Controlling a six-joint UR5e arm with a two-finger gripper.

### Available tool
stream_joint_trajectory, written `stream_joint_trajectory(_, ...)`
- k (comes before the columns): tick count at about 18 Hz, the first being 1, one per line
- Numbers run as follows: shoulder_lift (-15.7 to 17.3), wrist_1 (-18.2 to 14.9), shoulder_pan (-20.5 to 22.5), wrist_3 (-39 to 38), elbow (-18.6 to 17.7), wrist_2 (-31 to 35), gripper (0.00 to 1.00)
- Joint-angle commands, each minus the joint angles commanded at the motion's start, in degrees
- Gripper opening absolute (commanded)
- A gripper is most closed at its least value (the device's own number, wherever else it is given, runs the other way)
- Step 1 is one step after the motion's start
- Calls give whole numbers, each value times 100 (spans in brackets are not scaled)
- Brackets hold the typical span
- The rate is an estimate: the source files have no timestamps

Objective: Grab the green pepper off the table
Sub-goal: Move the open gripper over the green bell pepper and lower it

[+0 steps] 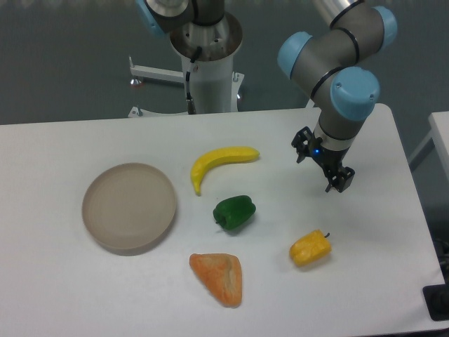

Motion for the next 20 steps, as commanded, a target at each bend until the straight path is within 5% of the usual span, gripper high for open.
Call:
stream_joint_trajectory(7, -17, -26, -149, -227, 9, -96, 100)
stream_joint_trajectory(11, -88, 43, -535, -1334, 18, -447, 100)
stream_joint_trajectory(20, -395, 149, -1195, -1617, -44, -765, 100)
